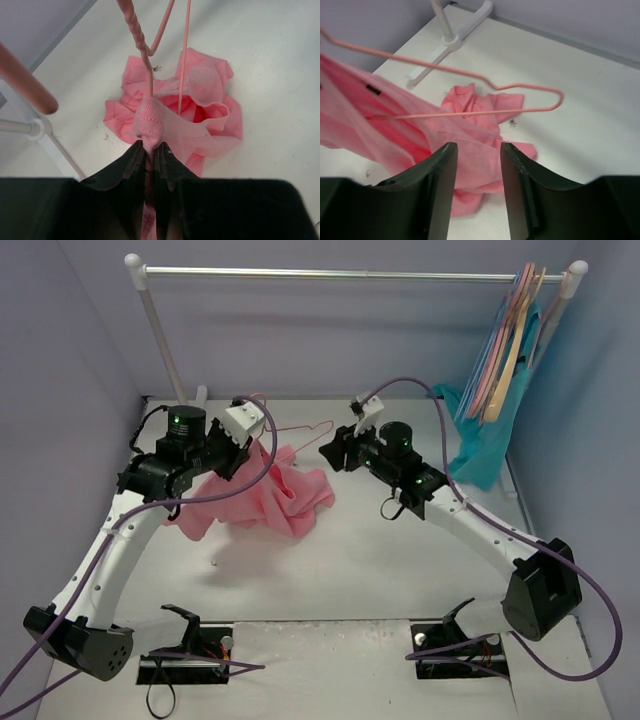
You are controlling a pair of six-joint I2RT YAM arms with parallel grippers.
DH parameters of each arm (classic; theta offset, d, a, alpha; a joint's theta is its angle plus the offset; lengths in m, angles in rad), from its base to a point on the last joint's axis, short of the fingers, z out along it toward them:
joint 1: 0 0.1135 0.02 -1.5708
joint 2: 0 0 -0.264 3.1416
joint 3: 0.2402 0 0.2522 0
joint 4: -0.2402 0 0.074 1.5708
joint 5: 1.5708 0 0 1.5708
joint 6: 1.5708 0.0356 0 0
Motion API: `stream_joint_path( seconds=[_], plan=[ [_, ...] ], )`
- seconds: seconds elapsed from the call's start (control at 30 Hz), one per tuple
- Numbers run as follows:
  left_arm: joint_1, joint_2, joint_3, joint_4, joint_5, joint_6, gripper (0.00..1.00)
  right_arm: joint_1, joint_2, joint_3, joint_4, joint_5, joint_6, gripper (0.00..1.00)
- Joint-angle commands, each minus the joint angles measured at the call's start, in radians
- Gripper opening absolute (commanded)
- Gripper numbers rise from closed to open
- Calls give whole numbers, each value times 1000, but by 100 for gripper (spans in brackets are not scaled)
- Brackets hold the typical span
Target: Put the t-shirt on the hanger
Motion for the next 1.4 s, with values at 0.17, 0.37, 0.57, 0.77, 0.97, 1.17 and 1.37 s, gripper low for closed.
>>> stream_joint_path(
  seconds=[0.17, 0.37, 0.57, 0.77, 0.97, 1.17, 1.37],
  plan=[
    [-14, -10, 86, 67, -102, -121, 0, 216, 45, 49, -10, 217, 70, 33],
    [-24, -27, 105, 52, -128, -163, 0, 255, 154, 84, 30, 209, 101, 34],
    [-29, -53, 99, 30, -134, -181, 0, 258, 243, 130, 69, 178, 130, 35],
    [-29, -67, 87, 22, -153, -181, 0, 268, 276, 155, 85, 152, 138, 35],
    [-29, -64, 76, 35, -141, -192, 0, 276, 314, 167, 85, 139, 145, 38],
    [-29, -63, 73, 45, -133, -200, 0, 285, 345, 178, 62, 115, 138, 39],
    [-29, -82, 70, 33, -118, -198, 0, 262, 340, 161, 46, 168, 104, 12]
  ],
)
